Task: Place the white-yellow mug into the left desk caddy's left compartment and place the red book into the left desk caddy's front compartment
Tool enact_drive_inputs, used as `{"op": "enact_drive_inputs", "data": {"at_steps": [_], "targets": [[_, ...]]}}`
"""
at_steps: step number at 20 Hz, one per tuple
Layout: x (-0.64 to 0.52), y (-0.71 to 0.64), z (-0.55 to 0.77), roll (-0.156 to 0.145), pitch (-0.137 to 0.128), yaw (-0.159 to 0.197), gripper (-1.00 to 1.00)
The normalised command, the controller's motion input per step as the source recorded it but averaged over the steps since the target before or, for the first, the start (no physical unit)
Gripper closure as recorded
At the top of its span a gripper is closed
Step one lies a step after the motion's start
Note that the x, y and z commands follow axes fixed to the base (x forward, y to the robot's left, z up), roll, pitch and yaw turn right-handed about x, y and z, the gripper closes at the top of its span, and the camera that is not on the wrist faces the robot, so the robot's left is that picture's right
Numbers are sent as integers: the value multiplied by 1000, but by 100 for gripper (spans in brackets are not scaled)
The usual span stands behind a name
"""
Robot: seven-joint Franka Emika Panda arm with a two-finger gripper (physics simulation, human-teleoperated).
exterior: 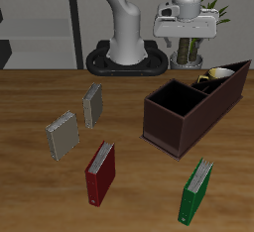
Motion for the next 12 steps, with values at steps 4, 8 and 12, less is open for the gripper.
{"op": "enact_drive_inputs", "data": {"at_steps": [4,8,12], "targets": [[391,-700,213,-153,13,-15,-100],[383,-542,164,-48,46,21,-100],[370,-672,269,-118,-5,11,-100]]}}
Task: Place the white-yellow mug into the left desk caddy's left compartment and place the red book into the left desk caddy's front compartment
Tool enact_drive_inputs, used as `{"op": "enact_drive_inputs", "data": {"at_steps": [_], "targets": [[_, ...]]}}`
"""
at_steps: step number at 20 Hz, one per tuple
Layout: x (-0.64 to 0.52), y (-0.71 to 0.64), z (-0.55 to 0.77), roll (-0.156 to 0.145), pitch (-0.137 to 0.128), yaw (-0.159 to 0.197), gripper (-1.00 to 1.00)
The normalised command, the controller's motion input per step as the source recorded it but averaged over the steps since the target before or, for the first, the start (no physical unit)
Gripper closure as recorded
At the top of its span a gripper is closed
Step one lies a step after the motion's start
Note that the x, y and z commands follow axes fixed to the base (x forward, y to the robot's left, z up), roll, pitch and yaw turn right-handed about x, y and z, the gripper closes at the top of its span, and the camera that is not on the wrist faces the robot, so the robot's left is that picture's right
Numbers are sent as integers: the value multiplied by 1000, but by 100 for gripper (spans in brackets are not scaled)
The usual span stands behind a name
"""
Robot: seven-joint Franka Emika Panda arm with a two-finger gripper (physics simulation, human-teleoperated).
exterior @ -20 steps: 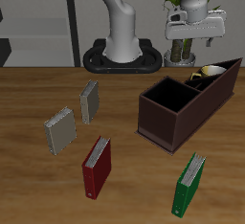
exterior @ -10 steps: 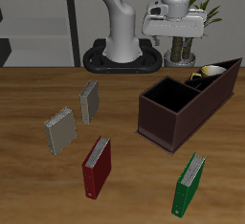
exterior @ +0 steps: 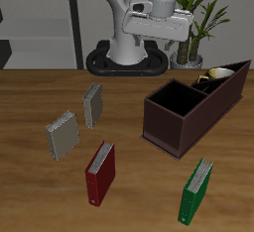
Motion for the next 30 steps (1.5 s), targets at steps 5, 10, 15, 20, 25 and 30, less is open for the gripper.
{"op": "enact_drive_inputs", "data": {"at_steps": [5,10,15,20,25,30], "targets": [[303,-347,106,21,52,18,-100],[514,-335,117,147,45,-8,-100],[386,-371,181,46,-3,19,-100],[282,-283,159,63,-16,37,-100],[393,-431,156,-75,-29,6,-100],[283,-292,69,-74,-33,14,-100]]}}
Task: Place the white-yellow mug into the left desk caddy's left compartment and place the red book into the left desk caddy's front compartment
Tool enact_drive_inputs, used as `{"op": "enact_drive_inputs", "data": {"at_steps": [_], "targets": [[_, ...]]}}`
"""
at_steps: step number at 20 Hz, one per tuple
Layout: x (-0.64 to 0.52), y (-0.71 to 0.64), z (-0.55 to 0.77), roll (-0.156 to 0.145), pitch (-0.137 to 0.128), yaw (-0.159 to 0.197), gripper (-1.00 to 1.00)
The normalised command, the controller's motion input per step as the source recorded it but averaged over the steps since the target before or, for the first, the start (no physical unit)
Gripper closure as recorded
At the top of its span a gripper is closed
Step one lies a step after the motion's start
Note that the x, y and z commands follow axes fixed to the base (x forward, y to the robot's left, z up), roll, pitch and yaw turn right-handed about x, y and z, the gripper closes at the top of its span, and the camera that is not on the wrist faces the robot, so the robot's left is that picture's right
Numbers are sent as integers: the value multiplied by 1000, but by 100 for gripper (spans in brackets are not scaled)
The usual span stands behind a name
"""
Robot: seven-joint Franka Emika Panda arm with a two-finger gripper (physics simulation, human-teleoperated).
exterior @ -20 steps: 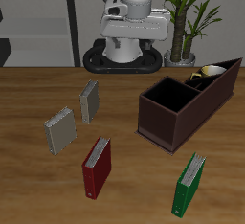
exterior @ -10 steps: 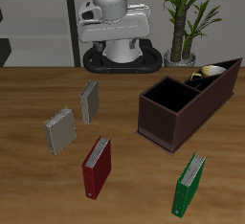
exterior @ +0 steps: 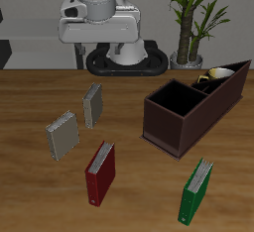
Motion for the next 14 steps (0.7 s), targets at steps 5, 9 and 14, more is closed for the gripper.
{"op": "enact_drive_inputs", "data": {"at_steps": [5,9,14], "targets": [[345,-299,16,-84,-13,-10,-100],[381,-212,18,-33,-20,-16,-100],[490,-39,-102,-17,16,5,-100]]}}
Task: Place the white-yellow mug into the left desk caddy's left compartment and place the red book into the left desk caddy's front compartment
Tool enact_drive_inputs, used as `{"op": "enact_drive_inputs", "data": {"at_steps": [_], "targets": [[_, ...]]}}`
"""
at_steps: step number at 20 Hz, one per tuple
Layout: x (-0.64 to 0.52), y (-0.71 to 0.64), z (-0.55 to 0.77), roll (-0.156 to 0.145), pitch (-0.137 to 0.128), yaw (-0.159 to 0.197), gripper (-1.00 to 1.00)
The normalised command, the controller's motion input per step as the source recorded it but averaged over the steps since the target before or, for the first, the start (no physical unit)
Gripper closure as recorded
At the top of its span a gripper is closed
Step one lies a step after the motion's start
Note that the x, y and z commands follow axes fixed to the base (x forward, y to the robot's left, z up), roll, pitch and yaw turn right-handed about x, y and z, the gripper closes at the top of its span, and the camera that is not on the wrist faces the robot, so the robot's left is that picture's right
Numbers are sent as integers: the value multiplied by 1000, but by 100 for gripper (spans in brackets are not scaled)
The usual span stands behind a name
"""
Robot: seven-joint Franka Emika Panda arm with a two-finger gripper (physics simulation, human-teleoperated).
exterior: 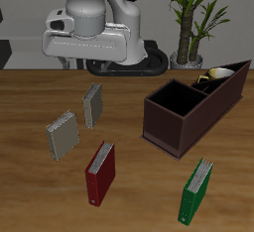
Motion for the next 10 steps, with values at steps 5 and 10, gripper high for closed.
{"op": "enact_drive_inputs", "data": {"at_steps": [5,10], "targets": [[604,183,-136,13,16,-16,-100],[608,362,-106,34,4,17,-100]]}}
